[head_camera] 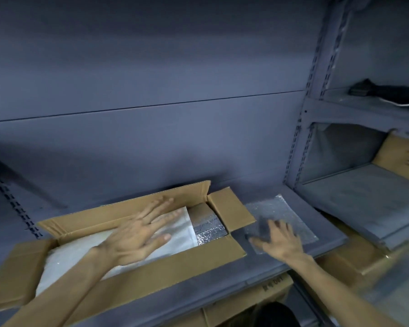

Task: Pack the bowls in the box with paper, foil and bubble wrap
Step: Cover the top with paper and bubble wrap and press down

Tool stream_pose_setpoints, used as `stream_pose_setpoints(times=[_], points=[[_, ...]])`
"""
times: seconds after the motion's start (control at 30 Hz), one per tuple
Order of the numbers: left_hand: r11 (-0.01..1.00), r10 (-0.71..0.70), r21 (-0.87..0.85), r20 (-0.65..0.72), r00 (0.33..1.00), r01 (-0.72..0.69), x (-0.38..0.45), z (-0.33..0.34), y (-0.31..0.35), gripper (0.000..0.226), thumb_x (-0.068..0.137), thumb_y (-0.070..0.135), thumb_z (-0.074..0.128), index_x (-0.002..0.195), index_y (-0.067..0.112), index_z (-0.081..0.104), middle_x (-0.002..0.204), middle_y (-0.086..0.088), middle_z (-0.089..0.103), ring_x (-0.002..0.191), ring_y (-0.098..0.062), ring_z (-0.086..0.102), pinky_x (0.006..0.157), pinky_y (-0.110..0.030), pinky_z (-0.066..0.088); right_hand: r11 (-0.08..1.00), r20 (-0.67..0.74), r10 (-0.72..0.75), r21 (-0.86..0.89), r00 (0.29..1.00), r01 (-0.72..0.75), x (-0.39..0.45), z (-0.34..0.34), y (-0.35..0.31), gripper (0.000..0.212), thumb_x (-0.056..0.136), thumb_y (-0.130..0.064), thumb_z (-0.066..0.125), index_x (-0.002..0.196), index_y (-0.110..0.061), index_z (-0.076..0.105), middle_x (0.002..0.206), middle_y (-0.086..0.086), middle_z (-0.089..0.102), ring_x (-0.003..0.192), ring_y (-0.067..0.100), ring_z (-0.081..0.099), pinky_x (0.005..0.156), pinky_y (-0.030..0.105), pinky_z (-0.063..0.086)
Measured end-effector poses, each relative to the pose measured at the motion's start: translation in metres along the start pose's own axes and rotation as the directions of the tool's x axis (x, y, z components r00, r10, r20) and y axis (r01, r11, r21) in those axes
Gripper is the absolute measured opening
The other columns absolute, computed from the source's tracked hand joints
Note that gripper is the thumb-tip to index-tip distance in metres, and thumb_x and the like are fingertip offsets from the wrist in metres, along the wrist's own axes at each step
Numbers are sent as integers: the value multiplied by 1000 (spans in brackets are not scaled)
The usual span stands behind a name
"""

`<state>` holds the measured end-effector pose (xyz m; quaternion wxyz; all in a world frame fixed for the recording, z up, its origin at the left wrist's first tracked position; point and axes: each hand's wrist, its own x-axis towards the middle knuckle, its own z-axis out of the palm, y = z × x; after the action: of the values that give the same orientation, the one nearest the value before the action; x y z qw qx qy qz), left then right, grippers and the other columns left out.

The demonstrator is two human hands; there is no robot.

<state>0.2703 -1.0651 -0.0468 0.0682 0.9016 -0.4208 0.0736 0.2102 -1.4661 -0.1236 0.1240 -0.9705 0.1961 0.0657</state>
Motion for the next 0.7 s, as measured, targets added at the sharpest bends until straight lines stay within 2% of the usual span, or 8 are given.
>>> stream_pose_setpoints(times=[0.03, 0.1, 0.2, 0.3, 0.4, 0.47, 0.6, 0.7], points=[[1000, 18, -12, -14, 1000, -18, 13, -1, 11, 58, 102, 63, 24, 155, 51, 3, 166, 20, -10, 154, -11, -9, 120, -45, 30, 998, 44, -17, -59, 999, 20, -3, 7, -1, 106, 70, -92, 47, 154, -31, 25, 151, 7, 34, 142, 31, 31, 108, 52, 35], [997, 55, -55, -35, 998, -57, 38, -1, 32, 59, 102, 62, 28, 155, 51, 3, 166, 19, -9, 154, -11, -10, 122, -46, 27, 984, 67, -93, -146, 993, 102, -7, 15, -1, 95, 71, -89, 48, 149, -38, 31, 146, 5, 36, 139, 30, 33, 106, 51, 36], [993, 93, -65, -59, 994, -97, 68, -1, 59, 60, 102, 62, 30, 154, 53, 1, 166, 19, -10, 153, -8, -14, 124, -46, 21, 977, -1, -188, -100, 982, 187, -12, 11, 1, 41, 89, -53, 58, 124, -32, 54, 133, 3, 53, 126, 29, 53, 97, 44, 48], [989, 143, -18, -76, 987, -145, 86, -5, 74, 61, 102, 62, 28, 155, 52, 0, 167, 16, -9, 153, -9, -16, 126, -40, 8, 995, -210, -70, 53, 975, 83, -17, 0, 3, 11, 95, -30, 52, 96, -21, 58, 110, 6, 71, 104, 34, 67, 78, 38, 50], [988, 153, 9, -77, 985, -153, 91, -6, 76, 60, 102, 63, 25, 155, 52, -1, 168, 14, -6, 153, -9, -15, 126, -37, 5, 924, -518, 109, 367, 848, 106, -21, -18, 5, 6, 96, -23, 56, 93, -19, 58, 93, 3, 63, 86, 35, 66, 68, 40, 51], [992, 116, -40, -81, 990, -120, 89, -7, 74, 60, 101, 64, 24, 154, 53, -2, 168, 12, 0, 153, -6, -11, 126, -39, 7, 878, -673, 99, 406, 733, 255, -25, -36, -4, 9, 94, -20, 60, 103, -20, 61, 94, -5, 55, 79, 28, 63, 61, 36, 46], [956, -50, -294, -138, 989, 7, 75, -11, 61, 54, 103, 62, 25, 153, 57, 4, 166, 19, 10, 152, 1, 1, 124, -37, 11, 816, -787, -178, 218, 591, 536, -37, -60, -51, 25, 89, -16, 69, 113, -21, 65, 105, -10, 52, 70, 11, 53, 57, 28, 44], [934, -194, -344, -263, 945, 96, 53, -14, 47, 51, 102, 64, 27, 151, 52, 23, 152, 22, 40, 139, 3, 36, 114, -23, 31, 735, -741, -414, 72, 530, 674, -49, -55, -95, 28, 88, -21, 65, 116, -20, 66, 101, -9, 50, 68, 4, 40, 54, 26, 39]])
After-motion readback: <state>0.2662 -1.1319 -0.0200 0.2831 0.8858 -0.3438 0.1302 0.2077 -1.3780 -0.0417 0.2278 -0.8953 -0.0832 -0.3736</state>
